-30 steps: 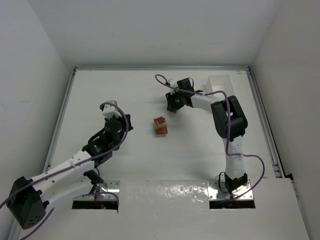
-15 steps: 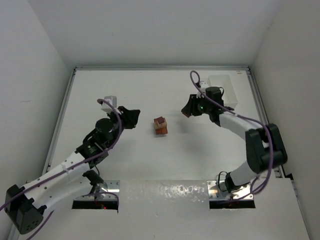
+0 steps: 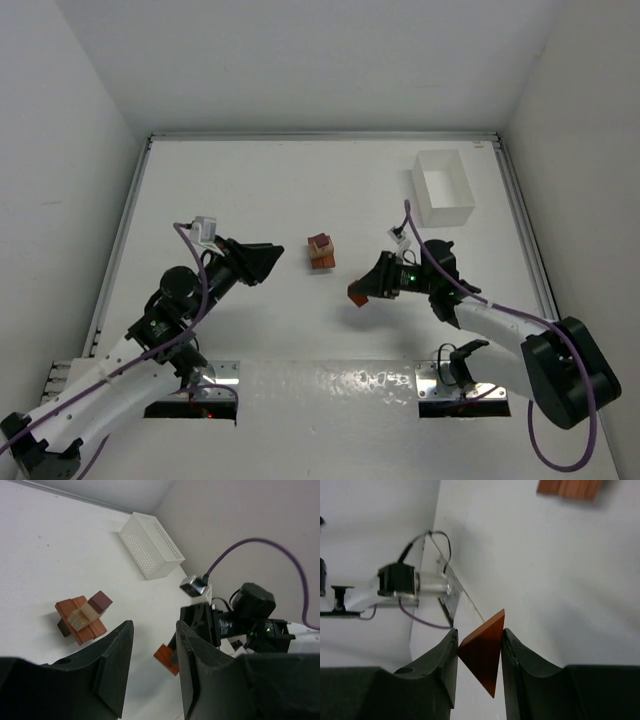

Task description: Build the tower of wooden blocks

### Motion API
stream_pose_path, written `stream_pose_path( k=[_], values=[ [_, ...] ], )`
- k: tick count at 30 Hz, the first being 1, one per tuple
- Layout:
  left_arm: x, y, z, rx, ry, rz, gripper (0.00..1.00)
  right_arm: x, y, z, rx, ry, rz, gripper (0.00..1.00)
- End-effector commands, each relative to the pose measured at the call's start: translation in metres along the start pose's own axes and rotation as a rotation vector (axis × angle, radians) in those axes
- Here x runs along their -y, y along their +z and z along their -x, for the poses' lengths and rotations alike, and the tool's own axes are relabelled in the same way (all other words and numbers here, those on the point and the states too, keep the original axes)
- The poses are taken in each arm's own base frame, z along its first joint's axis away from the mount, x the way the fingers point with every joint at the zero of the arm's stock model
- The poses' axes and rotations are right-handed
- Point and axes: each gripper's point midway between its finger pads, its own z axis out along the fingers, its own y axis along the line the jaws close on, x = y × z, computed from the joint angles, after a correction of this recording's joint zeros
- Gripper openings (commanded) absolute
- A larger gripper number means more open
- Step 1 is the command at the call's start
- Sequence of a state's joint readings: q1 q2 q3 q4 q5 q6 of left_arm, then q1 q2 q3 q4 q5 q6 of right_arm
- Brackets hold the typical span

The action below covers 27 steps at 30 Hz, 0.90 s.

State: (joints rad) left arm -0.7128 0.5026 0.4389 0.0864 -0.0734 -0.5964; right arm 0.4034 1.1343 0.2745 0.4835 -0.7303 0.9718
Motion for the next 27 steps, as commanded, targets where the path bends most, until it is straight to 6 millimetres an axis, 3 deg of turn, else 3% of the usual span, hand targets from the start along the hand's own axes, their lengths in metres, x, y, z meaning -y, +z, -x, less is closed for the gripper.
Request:
stream_pose_path(
  k=[1, 7, 13, 17, 21, 27],
  values=[
    [-0.001, -0.010, 0.000, 0.002, -0.011, 0.007, 0.37, 0.002, 0.001, -0.031, -0.060, 0.040, -0.009, 0.17],
    [-0.005, -0.008, -0.005, -0.023, 0.013, 0.020, 0.36, 0.015, 0.011, -0.068, -0.149, 0.073, -0.012, 0.20],
    [-0.006, -0.003, -0.019, -0.060, 0.012, -0.003, 0.36, 0.035, 0.022, -0.079, -0.193, 0.110, -0.043, 0.24],
    [-0.019, -0.001, -0.030, -0.086, 0.017, 0.045, 0.36, 0.041, 0.027, -0.080, -0.206, 0.114, -0.054, 0.28],
    [-0.019, 0.001, -0.025, -0.070, 0.027, 0.054, 0.36, 0.049, 0.029, -0.086, -0.226, 0.151, -0.068, 0.29],
    [-0.018, 0.007, -0.023, -0.078, 0.043, 0.064, 0.35, 0.079, 0.021, -0.095, -0.251, 0.207, -0.175, 0.36]
  ],
)
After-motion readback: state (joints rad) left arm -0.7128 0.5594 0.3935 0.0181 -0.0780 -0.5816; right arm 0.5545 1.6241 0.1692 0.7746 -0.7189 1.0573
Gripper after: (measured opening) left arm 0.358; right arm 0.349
